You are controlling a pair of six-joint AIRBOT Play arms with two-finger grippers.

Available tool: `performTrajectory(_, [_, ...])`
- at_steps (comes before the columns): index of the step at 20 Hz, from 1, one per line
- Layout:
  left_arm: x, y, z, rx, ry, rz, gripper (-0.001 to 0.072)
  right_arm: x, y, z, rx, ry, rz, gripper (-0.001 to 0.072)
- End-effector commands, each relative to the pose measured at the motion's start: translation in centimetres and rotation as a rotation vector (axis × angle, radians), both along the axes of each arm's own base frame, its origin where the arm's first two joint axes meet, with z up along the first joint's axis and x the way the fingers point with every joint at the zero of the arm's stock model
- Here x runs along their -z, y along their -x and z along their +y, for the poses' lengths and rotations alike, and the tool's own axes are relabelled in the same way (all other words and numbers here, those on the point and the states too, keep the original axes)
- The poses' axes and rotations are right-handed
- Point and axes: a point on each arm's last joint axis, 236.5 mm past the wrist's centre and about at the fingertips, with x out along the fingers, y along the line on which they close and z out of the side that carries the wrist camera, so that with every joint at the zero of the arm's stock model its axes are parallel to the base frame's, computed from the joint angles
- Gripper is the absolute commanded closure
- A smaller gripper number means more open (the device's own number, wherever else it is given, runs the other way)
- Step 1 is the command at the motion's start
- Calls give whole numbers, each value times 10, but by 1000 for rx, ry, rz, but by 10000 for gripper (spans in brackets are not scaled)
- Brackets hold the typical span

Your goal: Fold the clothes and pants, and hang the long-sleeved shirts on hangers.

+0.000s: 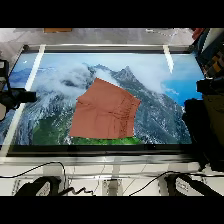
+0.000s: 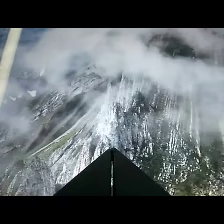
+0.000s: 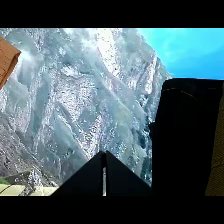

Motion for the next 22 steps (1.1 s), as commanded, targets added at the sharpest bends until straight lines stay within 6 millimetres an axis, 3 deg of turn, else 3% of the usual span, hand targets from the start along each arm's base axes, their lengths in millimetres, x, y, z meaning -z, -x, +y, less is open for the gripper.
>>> performTrajectory(1, [0,0,1,-1,-1,-1,701,0,0,0,-1,0,1,694])
performTrajectory(13, [0,0,1,-1,0,-1,701,0,0,1,-2,-4,0,693])
performTrajectory(18, [0,0,0,-1,0,-1,701,-8,-19,15,-19,-64,-85,693])
performTrajectory(20, [0,0,0,-1,0,-1,701,15,-9,20,-18,-95,-13,694])
performTrajectory(22, [0,0,0,-1,0,0,701,59,13,39,-41,-181,131,695])
